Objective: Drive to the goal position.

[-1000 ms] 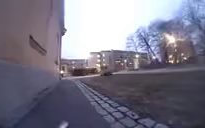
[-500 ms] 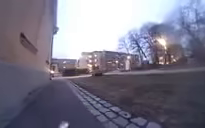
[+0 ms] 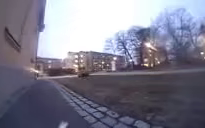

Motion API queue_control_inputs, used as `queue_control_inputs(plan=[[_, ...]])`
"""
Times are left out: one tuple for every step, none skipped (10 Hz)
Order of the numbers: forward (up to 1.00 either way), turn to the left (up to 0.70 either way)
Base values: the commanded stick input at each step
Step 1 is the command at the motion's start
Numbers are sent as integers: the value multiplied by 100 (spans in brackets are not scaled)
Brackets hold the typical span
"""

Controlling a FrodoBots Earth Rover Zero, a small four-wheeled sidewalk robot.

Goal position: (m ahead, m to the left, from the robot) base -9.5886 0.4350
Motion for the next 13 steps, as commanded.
queue_control_inputs(plan=[[0,-50],[0,-50],[0,-50],[0,-50],[0,-50],[0,-50],[0,-50],[0,-50],[0,-50],[0,-50],[0,-50],[0,-50],[0,-50]])
